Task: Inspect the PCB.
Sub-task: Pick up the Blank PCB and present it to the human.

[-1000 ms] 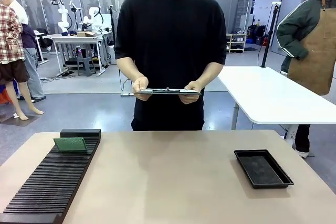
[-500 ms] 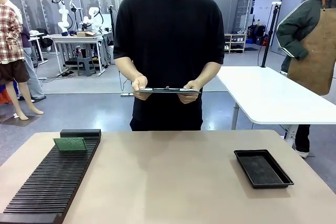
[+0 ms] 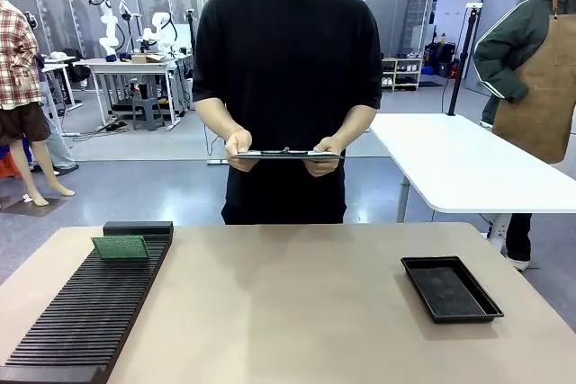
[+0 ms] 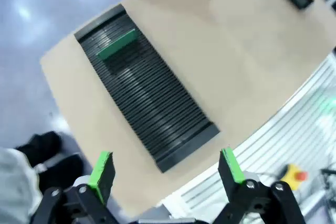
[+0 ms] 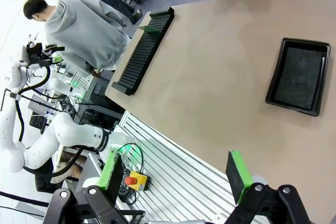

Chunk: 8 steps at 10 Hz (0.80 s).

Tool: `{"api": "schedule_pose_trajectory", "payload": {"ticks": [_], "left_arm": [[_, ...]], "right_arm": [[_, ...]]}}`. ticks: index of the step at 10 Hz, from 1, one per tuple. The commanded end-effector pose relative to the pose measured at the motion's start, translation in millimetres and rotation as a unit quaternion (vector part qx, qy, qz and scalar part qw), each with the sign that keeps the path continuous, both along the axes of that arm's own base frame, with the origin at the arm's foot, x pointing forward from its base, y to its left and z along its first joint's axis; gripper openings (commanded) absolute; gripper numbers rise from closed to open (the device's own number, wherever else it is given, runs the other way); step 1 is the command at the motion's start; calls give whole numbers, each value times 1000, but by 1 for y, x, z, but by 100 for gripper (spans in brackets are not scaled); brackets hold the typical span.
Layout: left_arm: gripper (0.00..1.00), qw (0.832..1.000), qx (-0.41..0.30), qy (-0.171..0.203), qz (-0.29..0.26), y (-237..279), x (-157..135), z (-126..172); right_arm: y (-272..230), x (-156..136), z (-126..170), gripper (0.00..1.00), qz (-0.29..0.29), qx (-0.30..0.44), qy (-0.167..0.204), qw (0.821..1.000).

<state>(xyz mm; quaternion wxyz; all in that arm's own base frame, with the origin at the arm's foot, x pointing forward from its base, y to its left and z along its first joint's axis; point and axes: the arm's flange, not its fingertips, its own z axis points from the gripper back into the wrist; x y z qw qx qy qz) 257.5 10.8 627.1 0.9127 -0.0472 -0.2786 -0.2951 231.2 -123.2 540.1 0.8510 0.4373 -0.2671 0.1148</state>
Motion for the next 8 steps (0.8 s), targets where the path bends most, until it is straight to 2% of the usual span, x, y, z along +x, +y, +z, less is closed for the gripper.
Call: {"api": "schedule_pose_trajectory", "payload": {"ticks": [1,2,3,4,6,7,8], "left_arm": [[100,975,205,-60,-65,-17,44,-23],[100,958,248,-62,-128,-31,54,-39],[100,942,279,-37,-185,-39,69,-60],[100,942,260,-24,-209,-39,74,-67],[100,952,216,-31,-213,-36,67,-65],[100,944,262,-8,-201,-55,72,-73],[100,944,262,-8,-201,-55,72,-73]], "right_arm": [[0,0,0,100,3,2,-2,1000],[0,0,0,100,3,2,-2,1000],[0,0,0,100,3,2,-2,1000],[0,0,0,100,3,2,-2,1000],[0,0,0,100,3,2,-2,1000],[0,0,0,100,3,2,-2,1000],[0,0,0,100,3,2,-2,1000]]}}
